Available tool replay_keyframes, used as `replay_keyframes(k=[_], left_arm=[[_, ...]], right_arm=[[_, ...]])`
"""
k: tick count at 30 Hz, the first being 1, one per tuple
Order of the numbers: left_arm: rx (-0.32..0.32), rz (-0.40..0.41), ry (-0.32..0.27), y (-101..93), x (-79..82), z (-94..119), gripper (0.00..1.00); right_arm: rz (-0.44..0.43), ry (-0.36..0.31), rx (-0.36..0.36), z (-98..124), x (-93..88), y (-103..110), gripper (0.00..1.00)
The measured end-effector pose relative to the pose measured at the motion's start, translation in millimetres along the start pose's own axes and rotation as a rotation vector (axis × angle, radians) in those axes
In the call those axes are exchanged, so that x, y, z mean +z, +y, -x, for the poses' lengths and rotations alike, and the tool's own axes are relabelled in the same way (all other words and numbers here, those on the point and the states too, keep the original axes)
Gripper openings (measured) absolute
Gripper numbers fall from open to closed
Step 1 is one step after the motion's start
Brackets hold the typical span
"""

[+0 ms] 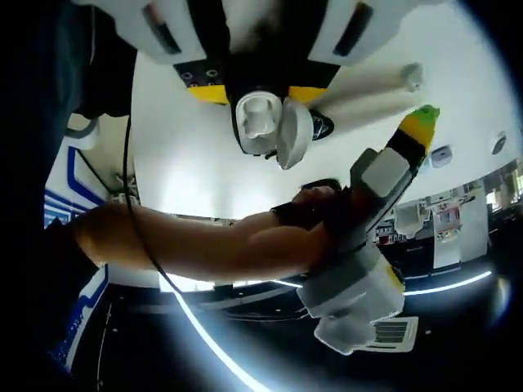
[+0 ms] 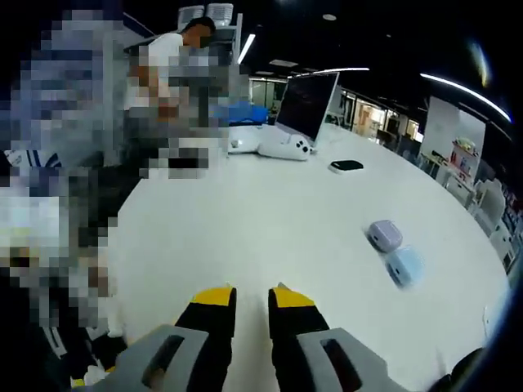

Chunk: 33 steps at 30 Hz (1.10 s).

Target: Pick up the earbuds from the table and place the earbuds into the earbud case

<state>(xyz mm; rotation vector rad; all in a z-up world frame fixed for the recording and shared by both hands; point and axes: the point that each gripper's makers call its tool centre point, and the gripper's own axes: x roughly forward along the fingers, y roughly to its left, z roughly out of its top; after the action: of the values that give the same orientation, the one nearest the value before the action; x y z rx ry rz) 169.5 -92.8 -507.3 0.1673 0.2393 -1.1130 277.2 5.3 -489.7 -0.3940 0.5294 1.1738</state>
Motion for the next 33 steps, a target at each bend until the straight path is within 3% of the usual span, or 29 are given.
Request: replay_keyframes(k=[6,14,27,33], left_arm=[[0.001,-0.001,0.000,0.3,-0.1,-0.8,0.24],[0.003,-0.003,-0.001,0.9,-0.3,-1.1,0.24],[0.002,-0.006,-0.003,1.3,-0.7,-0.8,0.24],[0.002,-0.006,-0.003,1.2,-0.9,-0.9,0.24]], right_arm=[[0.093,0.003,0.096,7.9,-7.4,32.4,0.16],[0.244,0.025,0.065,-5.2,-12.3,40.7,0.16],[0.195,0.022,0.059,-16.4,-17.3,30.4,0.14],[0.183,0.010,0.062,-17.5,-17.8,30.2,0.09]])
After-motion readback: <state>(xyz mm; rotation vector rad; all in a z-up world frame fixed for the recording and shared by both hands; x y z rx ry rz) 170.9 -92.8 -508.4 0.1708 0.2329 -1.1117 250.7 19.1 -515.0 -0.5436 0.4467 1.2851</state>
